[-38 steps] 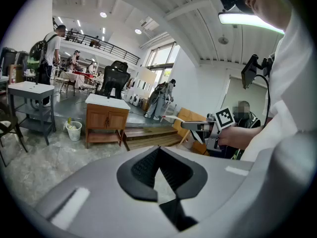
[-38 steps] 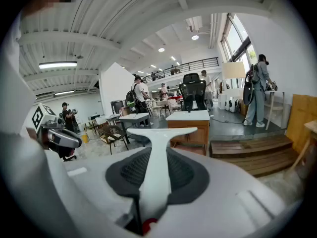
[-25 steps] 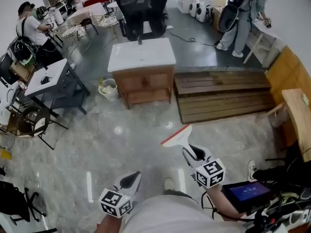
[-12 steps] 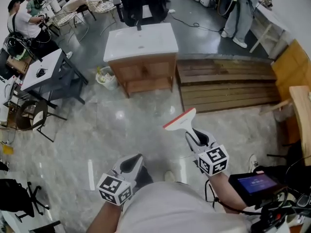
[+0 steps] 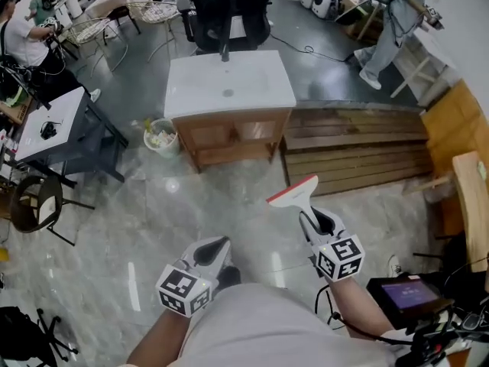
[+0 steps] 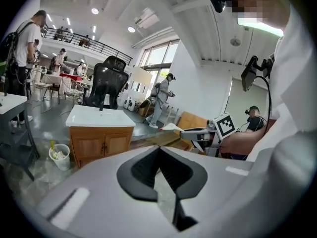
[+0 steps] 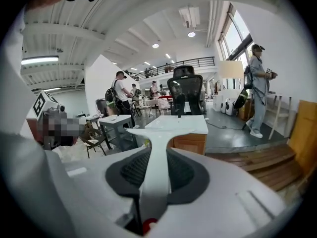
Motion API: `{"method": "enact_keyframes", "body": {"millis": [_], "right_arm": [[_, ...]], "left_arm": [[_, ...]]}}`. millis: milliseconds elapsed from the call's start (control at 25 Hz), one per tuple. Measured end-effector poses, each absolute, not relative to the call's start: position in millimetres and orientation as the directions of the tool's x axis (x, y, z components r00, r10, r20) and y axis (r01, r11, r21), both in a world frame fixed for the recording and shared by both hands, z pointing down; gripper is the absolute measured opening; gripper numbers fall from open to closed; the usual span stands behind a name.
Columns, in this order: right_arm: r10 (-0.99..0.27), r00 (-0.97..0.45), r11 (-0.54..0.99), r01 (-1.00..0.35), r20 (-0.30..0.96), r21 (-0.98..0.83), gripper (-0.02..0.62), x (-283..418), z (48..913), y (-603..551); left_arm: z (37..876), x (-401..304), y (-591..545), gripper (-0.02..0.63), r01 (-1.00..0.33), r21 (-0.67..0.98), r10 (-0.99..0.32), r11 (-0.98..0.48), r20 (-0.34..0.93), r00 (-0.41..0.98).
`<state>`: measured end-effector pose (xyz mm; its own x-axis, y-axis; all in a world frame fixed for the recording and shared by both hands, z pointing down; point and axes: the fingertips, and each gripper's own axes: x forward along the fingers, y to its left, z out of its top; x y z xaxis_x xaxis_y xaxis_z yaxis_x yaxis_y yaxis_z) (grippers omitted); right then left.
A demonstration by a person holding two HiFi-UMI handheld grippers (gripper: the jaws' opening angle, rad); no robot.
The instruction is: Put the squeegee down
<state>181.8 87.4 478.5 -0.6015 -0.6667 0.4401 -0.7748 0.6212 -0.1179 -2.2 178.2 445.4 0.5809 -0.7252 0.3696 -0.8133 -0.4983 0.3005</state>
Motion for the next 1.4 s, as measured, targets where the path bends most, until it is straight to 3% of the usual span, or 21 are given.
{"method": "enact_keyframes", "body": {"millis": [480,880,1400], "right_arm": [[-0.758,-0.496,0.478,-0.864,0.424,-0.157,0.097,94,467,-38],[-0.780,-0.477,0.446,-0.878,0.406,-0.173,0.097,66,477,-150],[-0.797,-0.422,0.389,-0.906,0.433,-0.165,0.097,81,523,-367]], "left_arm": [[444,-126,72,0.006,-0.778,0.306,-0.696,-0.548,0.350,0.627],[447,-167,9,0.006,-0.810,0.302,-0.731,-0.502,0.353,0.584],[442,-175,-143,0.006,-0.855,0.275,-0.749,-0.440,0.413,0.518]]}}
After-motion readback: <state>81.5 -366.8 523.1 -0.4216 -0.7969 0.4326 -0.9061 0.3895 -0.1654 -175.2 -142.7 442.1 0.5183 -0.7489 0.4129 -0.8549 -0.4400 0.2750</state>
